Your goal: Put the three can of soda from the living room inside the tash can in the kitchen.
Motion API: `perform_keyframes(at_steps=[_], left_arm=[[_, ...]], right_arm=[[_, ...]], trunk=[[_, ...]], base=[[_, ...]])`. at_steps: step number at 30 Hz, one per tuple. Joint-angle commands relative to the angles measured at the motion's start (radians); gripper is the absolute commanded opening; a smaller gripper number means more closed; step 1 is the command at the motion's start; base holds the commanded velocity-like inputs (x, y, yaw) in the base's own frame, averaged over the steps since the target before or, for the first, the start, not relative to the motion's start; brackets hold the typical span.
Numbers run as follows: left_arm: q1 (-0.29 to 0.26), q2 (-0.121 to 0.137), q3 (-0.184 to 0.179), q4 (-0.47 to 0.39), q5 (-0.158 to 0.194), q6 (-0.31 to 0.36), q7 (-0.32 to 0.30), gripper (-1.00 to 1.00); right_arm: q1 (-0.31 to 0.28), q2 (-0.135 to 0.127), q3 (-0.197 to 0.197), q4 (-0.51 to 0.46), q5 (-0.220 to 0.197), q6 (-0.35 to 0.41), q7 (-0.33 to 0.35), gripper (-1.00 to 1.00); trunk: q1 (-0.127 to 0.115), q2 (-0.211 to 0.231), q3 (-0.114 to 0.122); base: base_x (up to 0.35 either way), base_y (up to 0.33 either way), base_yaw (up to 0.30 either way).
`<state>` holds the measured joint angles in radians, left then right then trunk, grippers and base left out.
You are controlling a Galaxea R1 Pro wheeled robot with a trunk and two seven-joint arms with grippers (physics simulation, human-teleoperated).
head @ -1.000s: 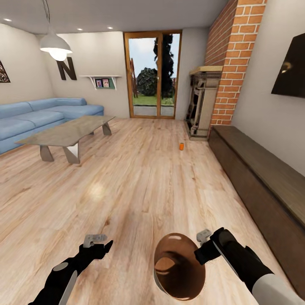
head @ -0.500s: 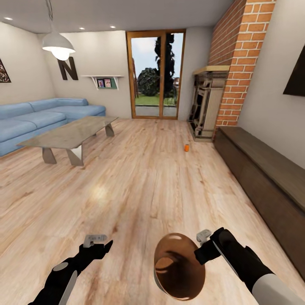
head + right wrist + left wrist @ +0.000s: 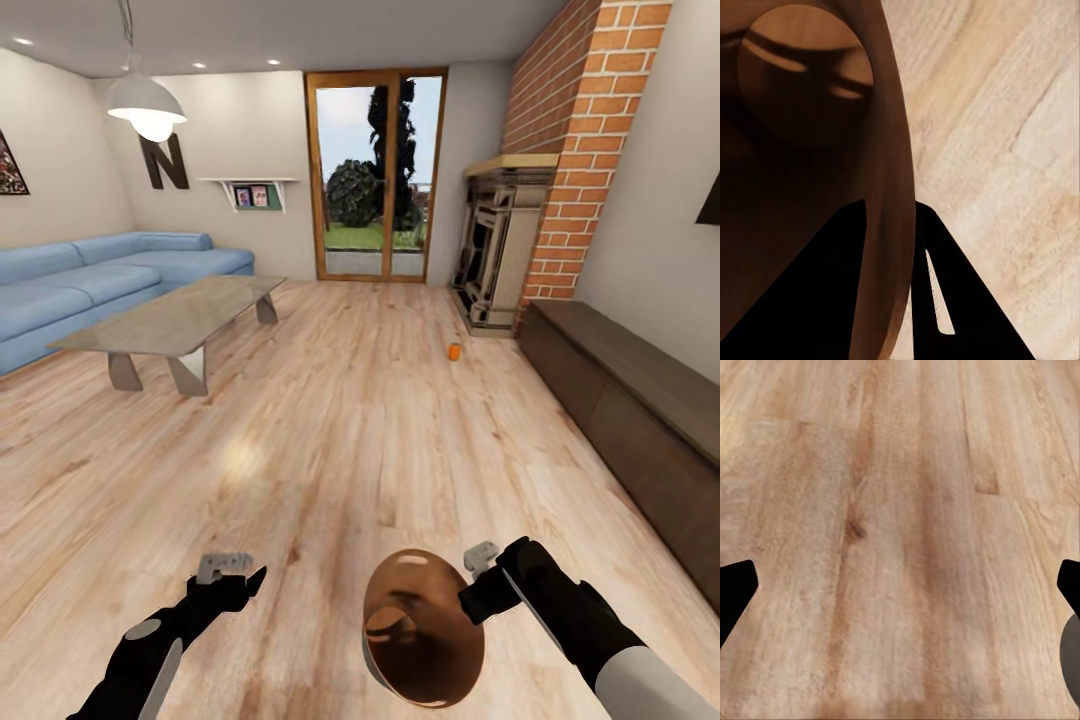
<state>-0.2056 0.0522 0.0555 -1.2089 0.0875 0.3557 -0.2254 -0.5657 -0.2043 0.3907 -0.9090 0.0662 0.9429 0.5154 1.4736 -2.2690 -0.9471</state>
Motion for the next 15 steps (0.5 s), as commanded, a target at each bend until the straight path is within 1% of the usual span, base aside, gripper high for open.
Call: perform_keyframes(at_steps=[1,3,6,15], left_arm=[[0.0,0.0,0.0,0.0,0.0,0.0,0.0,1.0],[0.0,0.0,0.0,0.001,0.0,0.0,0.0,1.0],[0.0,0.0,0.0,0.001,0.0,0.0,0.0,1.0],[0.0,0.0,0.0,0.001,0.0,-0.001,0.0,1.0]], right_arm=[[0.0,0.001,0.0,-0.001,-0.023,0.005,0.003,-1.0],[0.0,0.001,0.0,-0.001,-0.023,0.005,0.002,-1.0],[0.0,0.005,0.003,-0.001,-0.02,0.005,0.0,-1.0],[0.0,0.006,0.003,-0.001,-0.018,0.005,-0.001,-1.0]], trunk=[[0.0,0.0,0.0],[0.0,0.0,0.0],[0.0,0.0,-0.003],[0.0,0.0,-0.013]], base=[[0.128,0.257,0.0],[0.128,0.257,0.017],[0.128,0.257,0.096],[0.128,0.257,0.146]])
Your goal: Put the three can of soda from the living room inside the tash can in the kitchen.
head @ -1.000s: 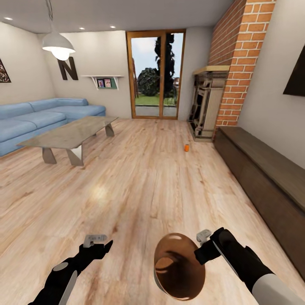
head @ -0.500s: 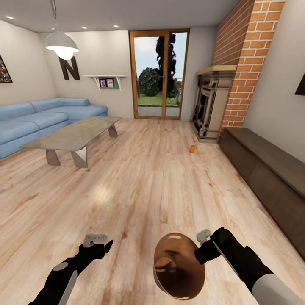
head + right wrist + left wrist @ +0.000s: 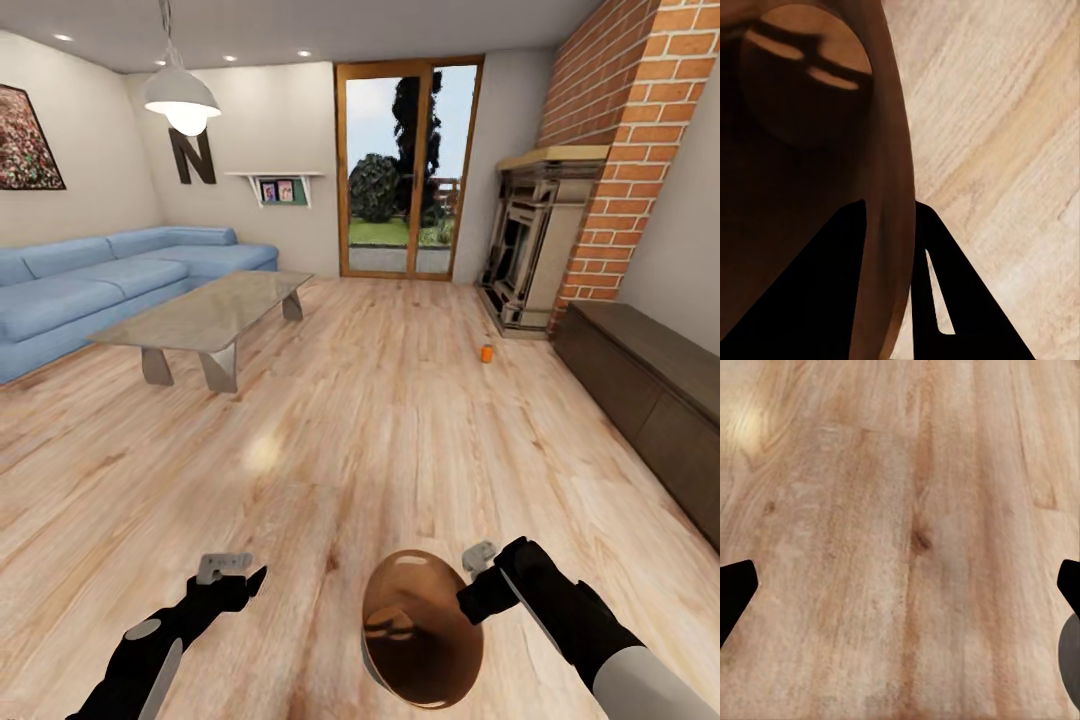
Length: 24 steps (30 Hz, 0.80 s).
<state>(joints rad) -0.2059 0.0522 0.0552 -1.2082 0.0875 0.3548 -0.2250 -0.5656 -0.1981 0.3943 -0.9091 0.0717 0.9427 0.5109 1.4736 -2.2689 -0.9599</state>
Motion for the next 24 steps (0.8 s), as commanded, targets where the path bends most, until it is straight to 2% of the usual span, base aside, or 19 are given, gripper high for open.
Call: perform_keyframes(at_steps=[1,24], left_arm=[[0.0,0.0,0.0,-0.001,0.0,0.0,0.0,1.0],[0.0,0.0,0.0,-0.002,0.0,0.0,0.0,1.0]], right_arm=[[0.0,0.0,0.0,-0.001,-0.024,0.005,0.003,-1.0],[0.0,0.002,0.0,-0.001,-0.023,0.005,-0.002,-1.0]], trunk=[[0.0,0.0,-0.001],[0.0,0.0,-0.022]], base=[[0.128,0.257,0.157],[0.112,0.254,0.158]])
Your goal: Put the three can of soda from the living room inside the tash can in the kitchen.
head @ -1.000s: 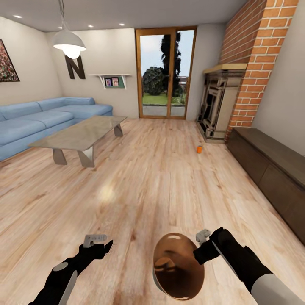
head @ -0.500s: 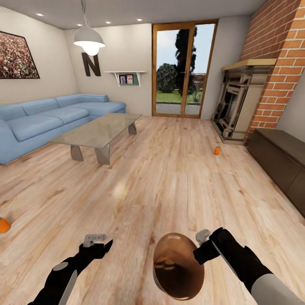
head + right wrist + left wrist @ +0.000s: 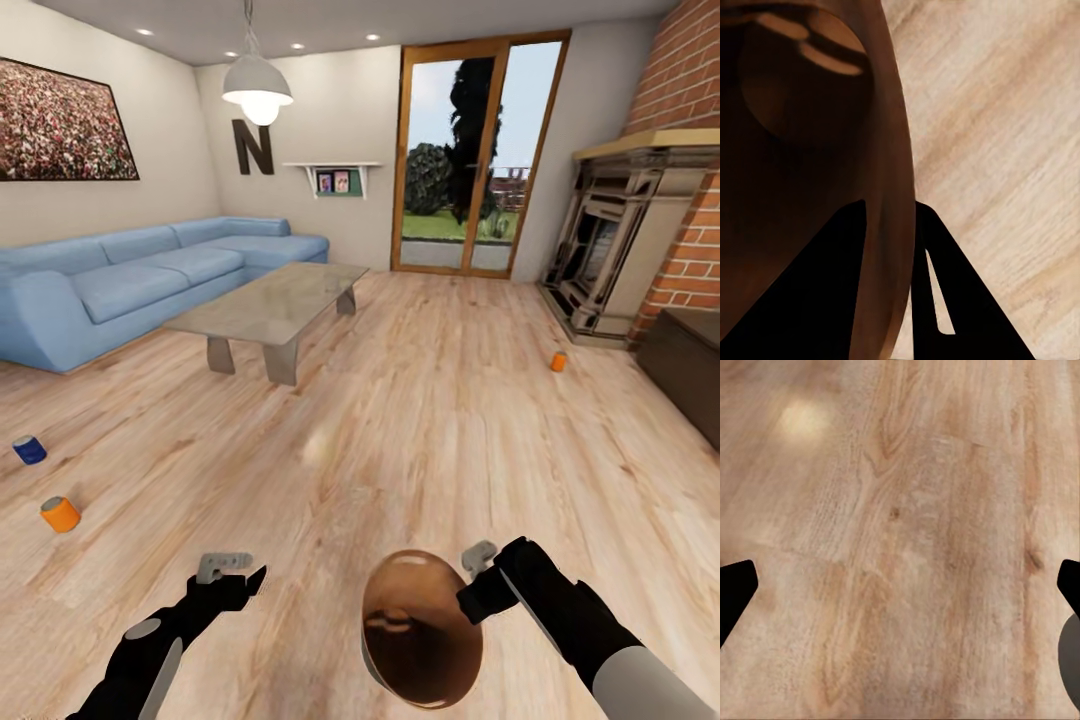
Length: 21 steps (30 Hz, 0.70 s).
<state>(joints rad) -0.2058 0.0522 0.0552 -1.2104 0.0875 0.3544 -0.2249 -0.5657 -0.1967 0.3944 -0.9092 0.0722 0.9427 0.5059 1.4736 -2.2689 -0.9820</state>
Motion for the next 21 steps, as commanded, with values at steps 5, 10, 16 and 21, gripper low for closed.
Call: perform_keyframes(at_steps=[5,10,16,21], left_arm=[[-0.001,-0.001,0.0,0.0,0.0,0.0,0.0,1.0],[0.0,0.0,0.0,-0.001,0.0,0.0,0.0,1.0],[0.0,0.0,0.0,-0.002,0.0,0.0,-0.001,1.0],[0.0,0.0,0.0,-0.003,0.0,0.0,-0.002,1.0]], right_arm=[[0.0,0.0,0.0,0.0,-0.024,0.005,0.003,-1.0],[0.0,0.0,0.0,0.0,-0.025,0.005,0.002,-1.0],[0.0,0.0,0.0,0.0,-0.025,0.005,0.002,-1.0],[0.0,0.0,-0.001,0.0,-0.025,0.005,0.002,-1.0]], trunk=[[0.0,0.0,-0.004],[0.0,0.0,-0.007],[0.0,0.0,-0.012],[0.0,0.0,-0.015]], base=[[0.088,0.248,0.158],[0.087,0.241,0.158],[0.098,0.228,0.158],[0.191,0.215,0.127]])
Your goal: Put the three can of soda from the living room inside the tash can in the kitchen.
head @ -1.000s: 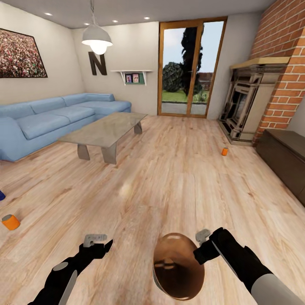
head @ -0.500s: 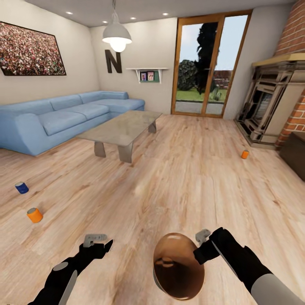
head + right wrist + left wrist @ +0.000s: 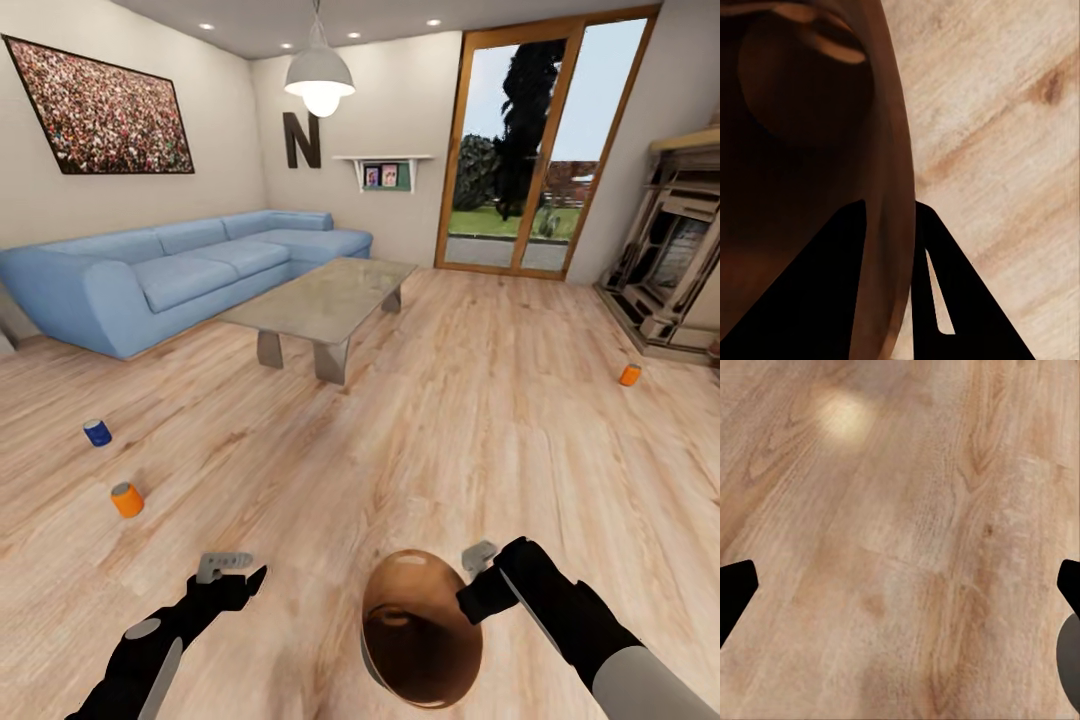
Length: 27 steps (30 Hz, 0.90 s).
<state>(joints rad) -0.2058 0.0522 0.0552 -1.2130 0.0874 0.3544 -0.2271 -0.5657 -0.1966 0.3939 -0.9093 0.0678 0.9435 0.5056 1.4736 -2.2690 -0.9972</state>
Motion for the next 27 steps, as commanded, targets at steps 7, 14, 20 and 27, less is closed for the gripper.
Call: perform_keyframes(at_steps=[7,14,20,27], left_arm=[[0.0,0.0,0.0,0.0,0.0,0.0,-0.001,1.0],[0.0,0.0,0.0,0.0,0.0,0.0,-0.001,1.0],[0.0,0.0,0.0,0.001,0.0,0.001,-0.001,1.0],[0.0,0.0,0.0,0.002,0.0,0.001,-0.001,1.0]], right_arm=[[0.0,0.0,-0.001,0.0,-0.02,0.004,0.005,-1.0],[0.0,0.001,-0.001,0.0,-0.02,0.004,0.005,-1.0],[0.0,0.003,-0.001,0.0,-0.021,0.004,0.005,-1.0],[0.0,0.003,0.0,0.0,-0.02,0.004,0.005,-1.0]], trunk=[[0.0,0.0,-0.001],[0.0,0.0,-0.001],[0.0,0.0,-0.001],[0.0,0.0,-0.001]], base=[[0.255,0.207,0.029],[0.267,0.206,0.002],[0.248,0.208,0.0],[0.205,0.227,0.0]])
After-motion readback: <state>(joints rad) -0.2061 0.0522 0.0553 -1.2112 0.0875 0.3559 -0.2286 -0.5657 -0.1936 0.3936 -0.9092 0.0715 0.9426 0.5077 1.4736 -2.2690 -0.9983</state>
